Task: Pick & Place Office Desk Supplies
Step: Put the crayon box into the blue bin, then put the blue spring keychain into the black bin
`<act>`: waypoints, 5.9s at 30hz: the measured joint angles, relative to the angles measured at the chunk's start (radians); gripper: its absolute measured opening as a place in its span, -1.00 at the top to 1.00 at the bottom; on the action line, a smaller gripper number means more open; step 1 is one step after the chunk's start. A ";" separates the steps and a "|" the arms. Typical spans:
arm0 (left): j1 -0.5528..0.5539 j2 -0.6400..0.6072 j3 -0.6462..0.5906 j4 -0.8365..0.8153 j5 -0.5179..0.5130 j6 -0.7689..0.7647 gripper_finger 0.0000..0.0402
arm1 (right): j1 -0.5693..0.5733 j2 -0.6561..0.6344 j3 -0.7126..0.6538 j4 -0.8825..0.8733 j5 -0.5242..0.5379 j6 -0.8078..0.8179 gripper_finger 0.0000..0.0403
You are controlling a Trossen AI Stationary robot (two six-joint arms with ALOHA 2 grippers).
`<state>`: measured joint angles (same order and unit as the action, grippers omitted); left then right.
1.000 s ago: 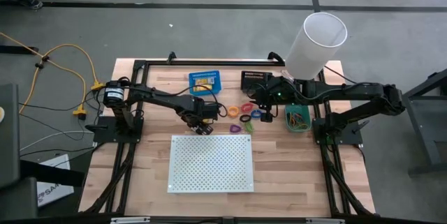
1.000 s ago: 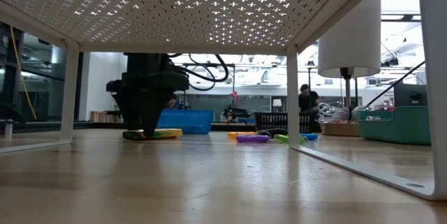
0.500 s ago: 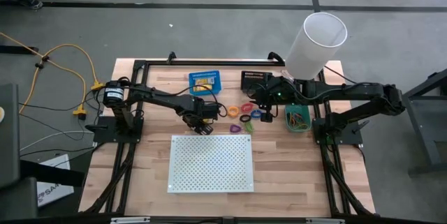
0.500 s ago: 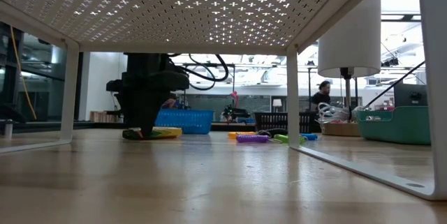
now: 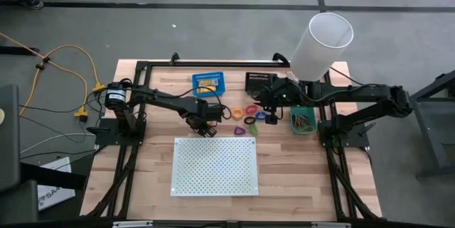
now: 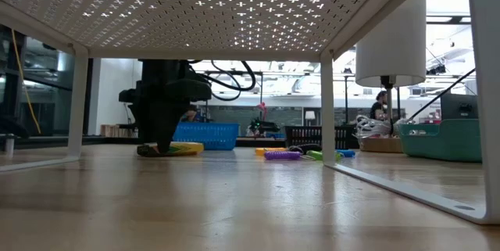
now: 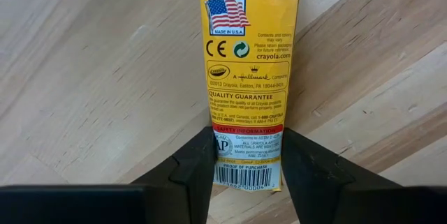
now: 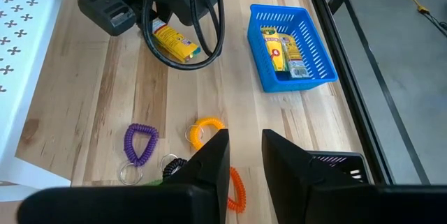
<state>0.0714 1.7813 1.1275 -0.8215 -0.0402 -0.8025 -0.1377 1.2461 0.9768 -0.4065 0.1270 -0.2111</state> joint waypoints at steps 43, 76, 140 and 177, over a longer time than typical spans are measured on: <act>0.410 -0.236 0.003 -0.020 0.201 0.635 0.28 | 0.000 0.000 0.000 0.003 0.000 0.000 0.63; 0.609 -0.176 0.127 0.059 0.173 1.050 0.28 | 0.000 0.000 0.000 0.009 0.000 0.000 0.63; 0.613 -0.004 0.129 0.091 0.201 1.082 0.03 | 0.000 0.000 0.000 0.022 0.000 0.000 0.63; 0.638 -0.411 -0.080 0.020 0.339 0.991 0.03 | 0.000 0.000 0.000 0.023 0.000 0.000 0.63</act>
<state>0.7097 1.3698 1.0477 -0.8018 0.2990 0.1885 -0.1379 1.2457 0.9768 -0.3840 0.1270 -0.2108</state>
